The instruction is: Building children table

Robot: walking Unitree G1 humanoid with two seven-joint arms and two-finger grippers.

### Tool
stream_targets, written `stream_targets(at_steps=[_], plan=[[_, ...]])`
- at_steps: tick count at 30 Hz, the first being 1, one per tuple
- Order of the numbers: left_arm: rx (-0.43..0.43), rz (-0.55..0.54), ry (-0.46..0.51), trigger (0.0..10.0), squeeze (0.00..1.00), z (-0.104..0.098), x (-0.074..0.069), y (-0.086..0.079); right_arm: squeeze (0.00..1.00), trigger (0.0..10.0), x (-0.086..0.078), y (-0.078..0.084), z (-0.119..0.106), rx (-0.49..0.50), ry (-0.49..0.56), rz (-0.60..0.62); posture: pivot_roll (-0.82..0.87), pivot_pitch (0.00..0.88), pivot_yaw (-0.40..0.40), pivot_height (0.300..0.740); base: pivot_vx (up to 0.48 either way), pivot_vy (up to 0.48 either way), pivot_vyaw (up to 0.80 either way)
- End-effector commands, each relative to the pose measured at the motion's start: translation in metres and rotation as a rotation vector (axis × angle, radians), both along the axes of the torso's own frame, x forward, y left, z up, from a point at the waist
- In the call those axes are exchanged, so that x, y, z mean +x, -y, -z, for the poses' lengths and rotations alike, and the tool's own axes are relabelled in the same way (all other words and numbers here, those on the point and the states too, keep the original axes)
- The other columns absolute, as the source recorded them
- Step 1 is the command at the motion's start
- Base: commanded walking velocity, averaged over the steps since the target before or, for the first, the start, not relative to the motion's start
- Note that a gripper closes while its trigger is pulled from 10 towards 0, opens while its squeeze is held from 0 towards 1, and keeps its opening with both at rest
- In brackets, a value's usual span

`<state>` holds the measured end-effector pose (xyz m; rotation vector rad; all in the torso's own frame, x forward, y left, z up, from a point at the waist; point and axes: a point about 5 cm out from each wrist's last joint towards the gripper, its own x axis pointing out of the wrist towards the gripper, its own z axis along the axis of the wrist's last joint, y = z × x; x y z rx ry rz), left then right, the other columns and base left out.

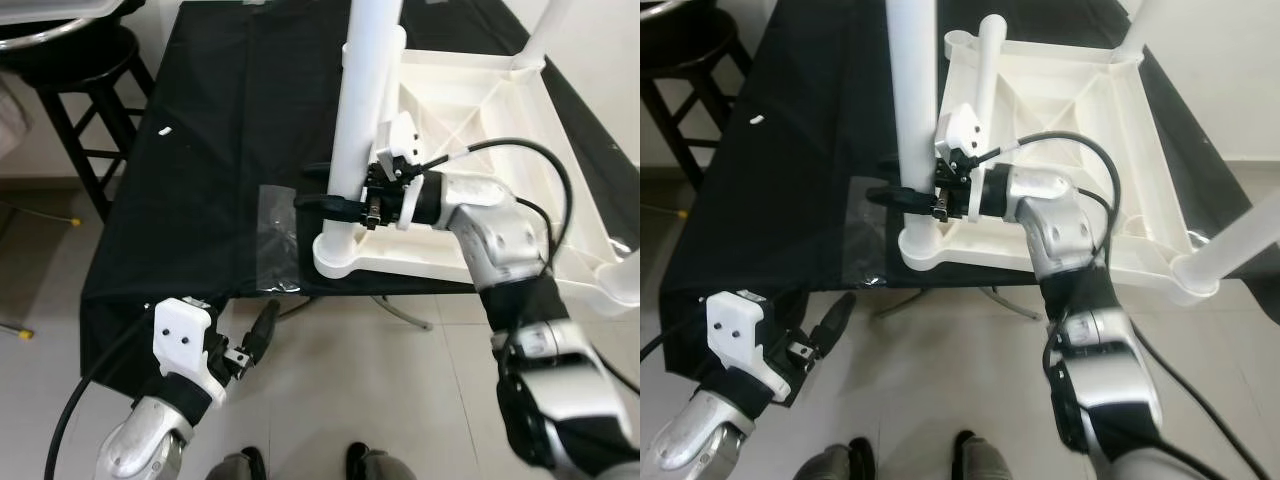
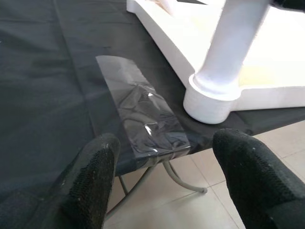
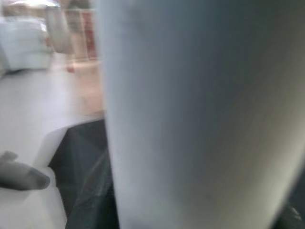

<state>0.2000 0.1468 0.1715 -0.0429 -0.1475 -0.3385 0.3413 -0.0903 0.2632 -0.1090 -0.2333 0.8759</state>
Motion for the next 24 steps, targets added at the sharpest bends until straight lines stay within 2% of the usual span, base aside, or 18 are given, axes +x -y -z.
stream_targets(at_steps=[1,2,3,4,5,7,8,10,13,14,15,16,17,21,24], plan=[[-0.008,0.009,-0.016,10.0,0.0,0.003,-0.001,-0.001,0.0,0.0,-0.02,0.024,0.06,-0.028,-0.227,0.576,-0.05,0.282,-0.039,0.74,0.0,0.0,0.0],[-0.008,0.009,-0.016,10.0,0.0,0.003,-0.001,-0.001,0.0,0.0,-0.02,0.024,0.06,-0.028,-0.227,0.576,-0.05,0.282,-0.039,0.74,0.0,0.0,0.0],[-0.004,0.016,-0.017,10.0,0.0,0.003,0.0,-0.001,0.0,0.0,-0.044,0.019,0.079,-0.019,-0.293,0.686,-0.04,0.286,-0.029,0.74,0.0,0.0,0.0],[-0.004,0.016,-0.017,10.0,0.0,0.003,0.0,-0.001,0.0,0.0,-0.044,0.019,0.079,-0.019,-0.293,0.686,-0.04,0.286,-0.029,0.74,0.0,0.0,0.0],[0.0,0.023,-0.018,10.0,0.0,0.003,0.001,-0.001,0.0,0.0,-0.058,0.012,0.088,-0.01,-0.323,0.713,-0.04,0.278,-0.022,0.74,0.0,0.0,0.0],[0.0,0.023,-0.018,10.0,0.0,0.003,0.001,-0.001,0.0,0.0,-0.058,0.012,0.088,-0.01,-0.323,0.713,-0.04,0.278,-0.022,0.74,0.0,0.0,0.0],[0.003,0.026,-0.019,10.0,0.0,0.003,0.003,-0.001,0.0,0.0,-0.061,0.004,0.088,-0.005,-0.31,0.665,-0.04,0.271,-0.013,0.74,0.0,0.0,0.0],[0.008,0.025,-0.021,10.0,0.0,0.005,0.004,-0.002,0.0,0.0,-0.051,0.0,0.08,0.014,-0.273,0.668,-0.04,0.257,-0.015,0.74,0.0,0.0,0.0],[0.009,0.022,-0.019,10.0,0.0,0.005,0.005,-0.003,0.0,0.0,-0.046,-0.002,0.076,0.022,-0.261,0.658,-0.04,0.252,-0.016,0.74,0.0,0.0,0.0],[0.01,0.02,-0.017,10.0,0.0,0.004,0.006,-0.003,0.0,1.8,-0.043,-0.003,0.074,0.014,-0.257,0.64,-0.03,0.253,-0.018,0.74,0.0,0.0,0.0],[0.01,0.017,-0.015,10.0,0.0,0.004,0.007,-0.003,0.0,10.0,-0.043,-0.004,0.069,0.017,-0.255,0.614,-0.03,0.252,-0.019,0.74,0.0,0.0,0.0],[0.01,0.016,-0.013,10.0,0.0,0.003,0.007,-0.003,0.0,10.0,-0.043,-0.005,0.066,0.019,-0.254,0.598,-0.03,0.252,-0.019,0.74,0.0,0.0,0.0],[0.01,0.015,-0.012,10.0,0.0,0.003,0.007,-0.003,1.0,10.0,-0.044,-0.005,0.06,0.027,-0.251,0.595,-0.03,0.251,-0.02,0.74,0.0,0.0,0.0],[0.009,0.013,-0.01,10.0,0.0,0.003,0.008,-0.002,1.0,10.0,-0.041,-0.006,0.046,0.049,-0.218,0.522,-0.03,0.248,-0.023,0.74,0.0,0.0,0.0],[0.005,0.014,-0.008,10.0,0.0,0.003,0.008,-0.002,1.0,10.0,-0.031,0.003,0.031,0.047,-0.154,0.463,-0.03,0.241,-0.032,0.74,0.0,0.0,0.0]])
